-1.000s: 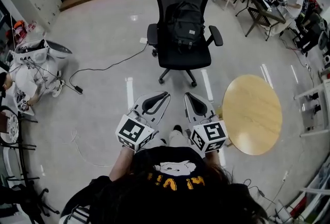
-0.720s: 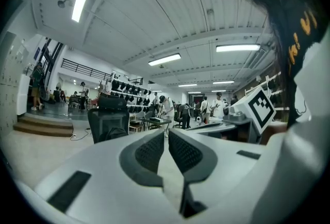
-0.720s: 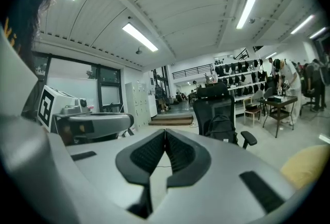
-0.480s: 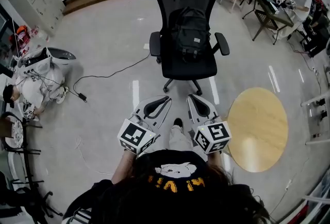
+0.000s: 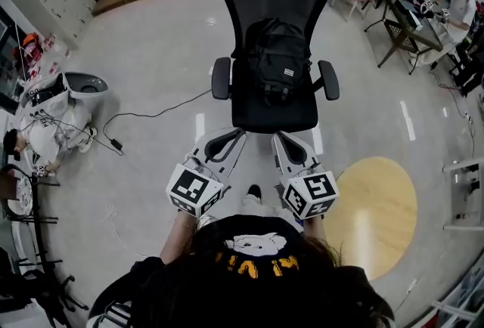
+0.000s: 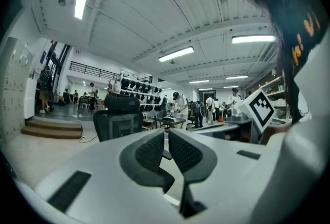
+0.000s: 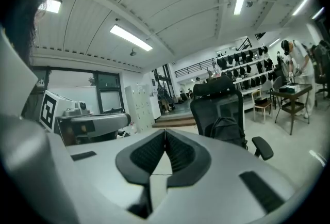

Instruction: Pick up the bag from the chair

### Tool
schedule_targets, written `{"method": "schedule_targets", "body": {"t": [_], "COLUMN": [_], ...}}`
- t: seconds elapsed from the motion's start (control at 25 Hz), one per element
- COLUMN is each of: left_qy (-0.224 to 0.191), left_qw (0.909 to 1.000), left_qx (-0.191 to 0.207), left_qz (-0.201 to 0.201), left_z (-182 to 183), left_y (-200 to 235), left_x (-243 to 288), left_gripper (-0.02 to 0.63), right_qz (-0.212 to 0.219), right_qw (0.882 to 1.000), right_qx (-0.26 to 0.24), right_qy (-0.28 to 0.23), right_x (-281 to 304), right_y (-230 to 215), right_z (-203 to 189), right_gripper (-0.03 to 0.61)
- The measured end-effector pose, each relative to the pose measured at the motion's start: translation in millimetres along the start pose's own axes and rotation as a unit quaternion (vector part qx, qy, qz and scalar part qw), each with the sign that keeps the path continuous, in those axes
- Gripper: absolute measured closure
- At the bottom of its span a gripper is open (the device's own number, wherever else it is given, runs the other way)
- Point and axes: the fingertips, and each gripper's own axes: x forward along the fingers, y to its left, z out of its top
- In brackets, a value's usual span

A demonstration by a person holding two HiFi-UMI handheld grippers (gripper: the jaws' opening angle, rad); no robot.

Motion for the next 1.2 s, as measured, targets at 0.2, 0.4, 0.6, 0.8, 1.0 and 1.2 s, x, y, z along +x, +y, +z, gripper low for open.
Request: {"method": "schedule_targets", "body": {"t": [0.2,0.4,0.6,0.8,1.0,1.2], "left_qy": [0.006,0.016,0.024,0.031,0.032,0.029], "left_qw": [0.9999,0.9997,0.9995,0.9992,0.9994,0.9993], "left_qx": [0.001,-0.003,-0.004,-0.01,-0.013,-0.012], "left_qz": [0.011,0.016,0.019,0.022,0.009,-0.022], "left_z": [0,-1,-5,-6,-6,0], "left_y": [14,20,24,30,43,61], "left_x": [37,56,62,65,81,111], "left_gripper": [0.583,0.583,0.583,0.583,0.583,0.583], "right_qz": [0.0,0.009,0.021,0.02,0.011,-0.011], "right_qw": [1.0,1.0,1.0,0.999,0.999,0.999], "right_qx": [0.006,0.011,0.014,0.014,0.016,0.019], "right_qy": [0.004,0.01,0.017,0.025,0.028,0.027], "right_x": [20,34,44,52,67,88], "right_y": [-38,-54,-56,-60,-70,-91], "right_z": [2,3,-1,-2,0,10], "right_gripper": [0.575,0.575,0.575,0.575,0.575,0.575]}}
